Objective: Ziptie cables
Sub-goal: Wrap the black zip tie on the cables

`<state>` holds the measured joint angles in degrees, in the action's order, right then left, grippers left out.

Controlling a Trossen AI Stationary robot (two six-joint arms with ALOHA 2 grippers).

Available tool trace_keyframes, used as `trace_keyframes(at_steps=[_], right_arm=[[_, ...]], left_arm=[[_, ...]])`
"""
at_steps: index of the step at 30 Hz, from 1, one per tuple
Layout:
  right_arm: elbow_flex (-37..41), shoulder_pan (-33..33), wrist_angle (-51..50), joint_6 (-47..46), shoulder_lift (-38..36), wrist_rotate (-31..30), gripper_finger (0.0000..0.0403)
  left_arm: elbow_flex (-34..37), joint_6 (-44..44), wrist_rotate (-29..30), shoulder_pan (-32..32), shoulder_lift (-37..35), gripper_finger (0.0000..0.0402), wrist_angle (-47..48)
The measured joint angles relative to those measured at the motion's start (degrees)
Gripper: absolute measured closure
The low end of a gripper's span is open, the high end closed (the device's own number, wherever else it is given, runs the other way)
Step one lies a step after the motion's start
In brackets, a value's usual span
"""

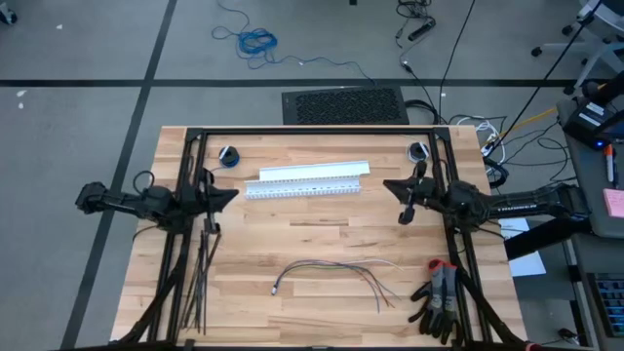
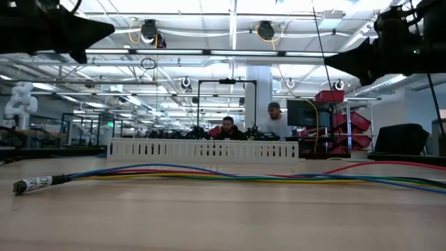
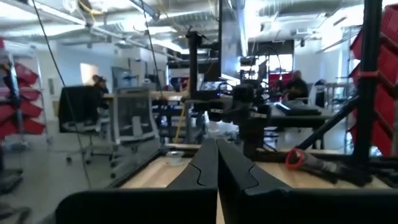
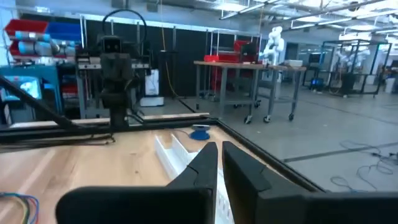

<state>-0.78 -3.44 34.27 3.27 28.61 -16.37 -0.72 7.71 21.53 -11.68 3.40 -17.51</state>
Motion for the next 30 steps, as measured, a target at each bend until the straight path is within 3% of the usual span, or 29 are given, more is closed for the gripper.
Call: trace_keyframes(at_steps=[6, 12, 16, 18, 20, 22, 26, 30], right_arm=[[0.0, 0.6, -0.62, -7.81, 6.44, 14.54, 0.0385], [-1.01, 4.06, 6.67, -6.88, 10.99, 15.33, 0.0385], [-6.46, 4.74, 4.86, -3.48, 12.85, 18.63, 0.0385], [-10.24, 4.72, 1.7, -2.42, 15.01, 19.53, 0.0385], [-14.54, 4.68, -1.28, -1.08, 18.35, 19.51, 0.0385], [-19.35, 4.59, -4.25, 0.25, 22.94, 19.53, 0.0385], [-28.31, 3.99, -10.42, 1.4, 34.62, 19.4, 0.0385], [-32.12, 3.03, -10.41, -0.76, 45.14, 14.88, 0.0388]], left_arm=[[0.23, -4.46, -0.54, 0.05, 1.0, 0.0401, -0.19], [0.25, -7.36, -0.75, 0.04, 4.02, 0.0401, -2.81], [0.25, -8.94, -1.57, 0.05, 6.98, 0.0401, -13.1], [0.19, -8.92, -6.27, 0.06, 9.33, 0.0401, -21.65], [-1.56, -8.31, -10.86, 0.04, 13.61, 0.0401, -25.45], [-3.69, -7.41, -10.77, 0.01, 18.47, 0.0401, -24.81], [-8.09, -8.54, -3.05, 0.06, 31.34, 0.0401, -23.14], [-11.71, -16.53, 1.84, -0.55, 45.42, 0.0401, -18.21]])
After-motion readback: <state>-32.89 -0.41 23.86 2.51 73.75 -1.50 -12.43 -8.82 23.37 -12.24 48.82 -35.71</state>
